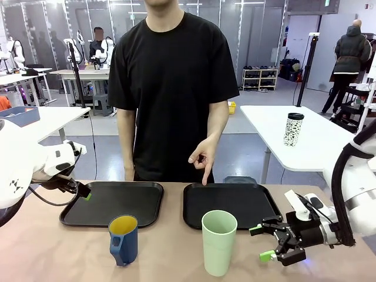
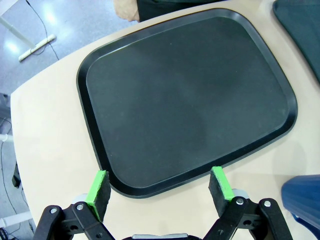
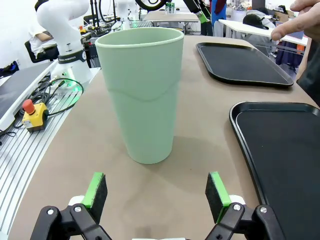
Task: Sort and store the cups by type.
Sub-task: Pick up the Reusable plastic cup.
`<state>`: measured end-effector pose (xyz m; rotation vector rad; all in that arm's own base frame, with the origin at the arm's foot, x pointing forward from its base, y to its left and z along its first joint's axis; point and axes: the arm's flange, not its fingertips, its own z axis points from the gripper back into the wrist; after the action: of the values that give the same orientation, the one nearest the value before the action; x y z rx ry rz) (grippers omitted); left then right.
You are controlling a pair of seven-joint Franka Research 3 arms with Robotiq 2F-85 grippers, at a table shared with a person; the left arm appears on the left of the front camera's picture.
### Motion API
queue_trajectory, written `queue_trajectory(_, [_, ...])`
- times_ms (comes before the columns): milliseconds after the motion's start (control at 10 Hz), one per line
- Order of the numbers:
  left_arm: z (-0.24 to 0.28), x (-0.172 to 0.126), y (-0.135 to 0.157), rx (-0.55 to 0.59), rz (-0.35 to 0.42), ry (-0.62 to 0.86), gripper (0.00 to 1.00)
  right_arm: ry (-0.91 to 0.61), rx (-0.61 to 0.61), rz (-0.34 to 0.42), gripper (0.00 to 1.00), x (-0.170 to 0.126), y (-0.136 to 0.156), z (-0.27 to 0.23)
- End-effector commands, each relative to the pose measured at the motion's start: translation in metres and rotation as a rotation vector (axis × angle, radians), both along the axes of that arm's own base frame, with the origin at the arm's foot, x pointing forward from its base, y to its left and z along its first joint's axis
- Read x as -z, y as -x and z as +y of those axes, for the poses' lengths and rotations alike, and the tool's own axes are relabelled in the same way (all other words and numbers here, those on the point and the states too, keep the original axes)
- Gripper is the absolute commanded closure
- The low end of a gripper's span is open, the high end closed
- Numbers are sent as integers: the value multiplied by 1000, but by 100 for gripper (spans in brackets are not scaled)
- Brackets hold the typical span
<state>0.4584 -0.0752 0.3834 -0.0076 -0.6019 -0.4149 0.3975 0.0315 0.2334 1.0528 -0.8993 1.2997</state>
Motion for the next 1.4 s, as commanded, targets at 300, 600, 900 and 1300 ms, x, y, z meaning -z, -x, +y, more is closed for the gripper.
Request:
queue_trajectory(300, [0,-1,0,1,-2,-1,0,-80,10,-31,0,9,7,24])
queue_trajectory(600, [0,-1,0,1,-2,-1,0,-97,-13,-46,0,15,10,45])
queue_trajectory(900, [0,-1,0,1,-2,-1,0,-146,-34,-44,0,22,10,60])
queue_trajectory(1300, [0,-1,0,1,-2,-1,0,-177,-59,-39,0,28,8,75])
